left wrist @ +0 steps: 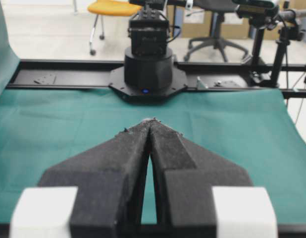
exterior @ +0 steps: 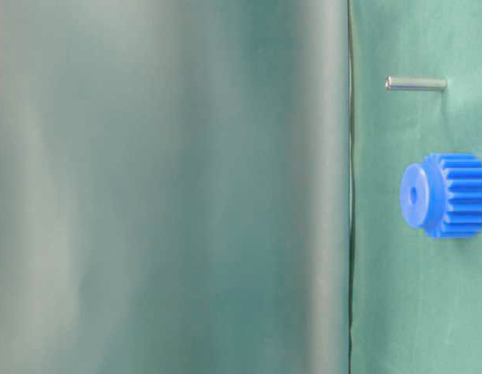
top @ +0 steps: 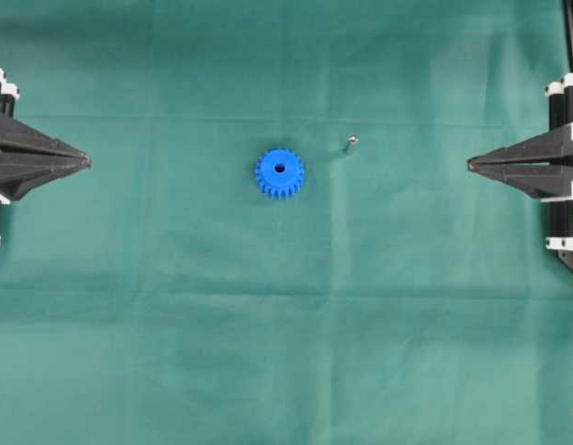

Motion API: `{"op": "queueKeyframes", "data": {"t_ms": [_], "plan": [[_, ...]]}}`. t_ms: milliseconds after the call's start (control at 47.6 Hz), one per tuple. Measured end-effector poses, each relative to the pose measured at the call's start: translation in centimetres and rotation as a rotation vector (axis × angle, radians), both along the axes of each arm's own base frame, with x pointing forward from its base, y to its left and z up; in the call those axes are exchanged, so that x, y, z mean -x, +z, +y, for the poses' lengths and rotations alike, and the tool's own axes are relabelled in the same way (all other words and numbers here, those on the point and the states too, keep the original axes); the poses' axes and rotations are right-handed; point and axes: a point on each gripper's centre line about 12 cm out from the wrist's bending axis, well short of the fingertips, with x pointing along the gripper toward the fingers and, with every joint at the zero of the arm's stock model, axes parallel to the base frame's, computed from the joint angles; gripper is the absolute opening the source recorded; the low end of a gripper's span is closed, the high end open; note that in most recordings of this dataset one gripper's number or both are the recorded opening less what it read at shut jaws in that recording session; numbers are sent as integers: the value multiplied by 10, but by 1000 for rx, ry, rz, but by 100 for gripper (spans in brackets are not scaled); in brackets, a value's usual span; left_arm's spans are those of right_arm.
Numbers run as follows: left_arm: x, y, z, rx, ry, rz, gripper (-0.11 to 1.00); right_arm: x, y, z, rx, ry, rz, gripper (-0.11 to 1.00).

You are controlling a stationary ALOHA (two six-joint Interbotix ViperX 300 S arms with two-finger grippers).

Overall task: Insert the shaft placed at a random location into the center hole of the small gear at another random location.
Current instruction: 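Move the right gripper left toward the small silver shaft, opening it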

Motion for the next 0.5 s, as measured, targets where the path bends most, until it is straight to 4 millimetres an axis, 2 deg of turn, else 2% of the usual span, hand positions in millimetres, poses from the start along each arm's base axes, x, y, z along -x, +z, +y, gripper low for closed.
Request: {"op": "queueKeyframes", "data": {"t_ms": [189, 336, 504], "plan": [[-2, -1, 1, 34, 7, 6, 0, -12, -15, -9, -21, -42, 50, 12], [-3, -3, 1, 37, 7, 12, -1, -34, -44, -28, -56, -127, 116, 12], [-3, -4, 1, 37, 7, 15, -1, -59, -86, -40, -89, -172, 222, 12]]}}
